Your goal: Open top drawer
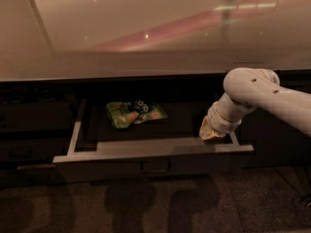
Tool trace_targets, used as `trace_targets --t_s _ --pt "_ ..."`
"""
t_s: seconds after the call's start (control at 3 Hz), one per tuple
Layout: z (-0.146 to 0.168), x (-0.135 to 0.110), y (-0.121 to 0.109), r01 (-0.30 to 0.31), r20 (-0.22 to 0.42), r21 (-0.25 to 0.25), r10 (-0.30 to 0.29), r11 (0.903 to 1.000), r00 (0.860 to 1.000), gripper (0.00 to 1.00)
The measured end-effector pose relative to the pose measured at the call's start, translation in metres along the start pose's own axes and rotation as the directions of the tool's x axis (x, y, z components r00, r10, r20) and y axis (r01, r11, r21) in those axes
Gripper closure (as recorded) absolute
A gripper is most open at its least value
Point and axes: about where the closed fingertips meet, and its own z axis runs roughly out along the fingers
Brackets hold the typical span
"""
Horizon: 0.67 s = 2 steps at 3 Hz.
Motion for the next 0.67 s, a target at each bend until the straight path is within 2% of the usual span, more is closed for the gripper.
trace_targets --t_s 0.33,0.67 --pt "0.0001 0.0000 0.0000 0.000 0.000 0.000 0.000 1.0000 1.000 1.00" --pt "0.0001 0.0000 0.0000 0.000 0.000 0.000 0.000 1.0000 1.000 0.81"
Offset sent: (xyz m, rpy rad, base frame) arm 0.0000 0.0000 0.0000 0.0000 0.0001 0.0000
